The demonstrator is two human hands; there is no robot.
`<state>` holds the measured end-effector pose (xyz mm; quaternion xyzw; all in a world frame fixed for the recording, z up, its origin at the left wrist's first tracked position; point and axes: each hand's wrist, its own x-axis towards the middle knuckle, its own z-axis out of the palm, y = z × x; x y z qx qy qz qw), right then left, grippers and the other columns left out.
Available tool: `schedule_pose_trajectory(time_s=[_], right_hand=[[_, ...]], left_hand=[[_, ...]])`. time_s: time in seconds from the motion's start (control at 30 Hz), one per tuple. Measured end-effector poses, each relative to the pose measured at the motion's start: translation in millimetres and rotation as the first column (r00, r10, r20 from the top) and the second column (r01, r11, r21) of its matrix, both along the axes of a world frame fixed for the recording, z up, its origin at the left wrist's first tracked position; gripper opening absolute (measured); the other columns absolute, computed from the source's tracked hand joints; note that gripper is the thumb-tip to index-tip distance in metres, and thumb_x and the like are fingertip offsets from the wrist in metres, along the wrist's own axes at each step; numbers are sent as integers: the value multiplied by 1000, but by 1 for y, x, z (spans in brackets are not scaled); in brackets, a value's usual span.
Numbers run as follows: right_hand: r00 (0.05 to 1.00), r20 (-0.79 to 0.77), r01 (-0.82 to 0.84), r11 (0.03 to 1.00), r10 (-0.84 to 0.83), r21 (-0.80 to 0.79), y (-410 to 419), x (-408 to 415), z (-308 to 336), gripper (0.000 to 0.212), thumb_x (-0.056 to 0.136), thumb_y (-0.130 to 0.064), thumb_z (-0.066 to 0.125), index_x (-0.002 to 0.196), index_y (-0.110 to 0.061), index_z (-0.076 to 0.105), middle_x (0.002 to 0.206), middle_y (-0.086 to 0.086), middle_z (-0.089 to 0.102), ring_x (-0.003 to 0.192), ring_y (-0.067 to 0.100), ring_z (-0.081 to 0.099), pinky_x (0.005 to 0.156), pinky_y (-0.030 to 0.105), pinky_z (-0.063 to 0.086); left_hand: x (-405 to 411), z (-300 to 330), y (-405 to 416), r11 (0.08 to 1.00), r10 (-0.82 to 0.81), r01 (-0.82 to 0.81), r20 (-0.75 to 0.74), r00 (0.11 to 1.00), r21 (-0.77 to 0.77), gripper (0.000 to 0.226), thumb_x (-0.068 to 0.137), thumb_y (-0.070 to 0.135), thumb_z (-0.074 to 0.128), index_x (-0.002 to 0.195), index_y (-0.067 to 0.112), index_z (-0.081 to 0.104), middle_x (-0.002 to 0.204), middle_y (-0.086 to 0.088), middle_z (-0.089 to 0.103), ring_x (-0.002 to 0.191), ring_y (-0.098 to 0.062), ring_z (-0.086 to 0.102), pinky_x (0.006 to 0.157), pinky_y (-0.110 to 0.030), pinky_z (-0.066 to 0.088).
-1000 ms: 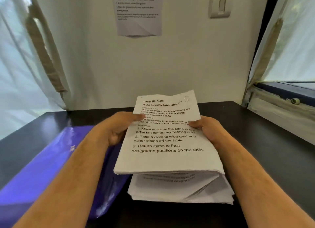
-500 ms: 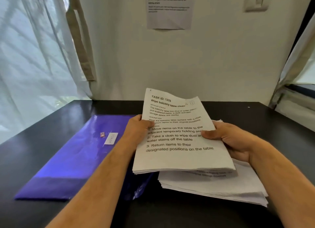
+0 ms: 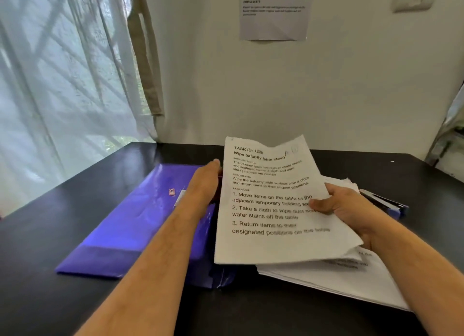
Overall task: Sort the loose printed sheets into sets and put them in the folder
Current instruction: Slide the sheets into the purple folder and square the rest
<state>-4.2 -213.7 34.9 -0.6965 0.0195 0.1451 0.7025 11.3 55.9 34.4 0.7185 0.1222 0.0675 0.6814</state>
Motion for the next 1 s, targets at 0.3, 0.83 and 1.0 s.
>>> schedule_pose_trajectory(time_s=[0.3,0.83,1.0], right_hand=[[994,54,91,995,-90,-27,-5,6,-4,37,92,11,55,106,-21,66,89,7,78,77,31,76,56,43,62],[991,-128,-43,987,23,-152,-12,3,-8,28,94,-4,61,120,-12,64,108,15,75,98,37,72,90,54,55],[996,-86,-25,982,9,-186,-7,6,-11,29,94,5,56,115,-13,66,103,13,76,92,35,74,78,47,60]], left_hand=[[4,-20,17,490,81,199,-271,959,849,59,72,47,62,130,46,55,139,5,55,132,-29,45,116,-54,27],[8,-15,22,548,147,-157,90,985,821,19,76,28,64,92,24,73,102,-2,72,99,-32,65,78,-33,47],[2,-9,22,501,67,-203,196,978,842,24,80,16,59,102,26,62,95,-3,67,98,-31,60,79,-34,45]])
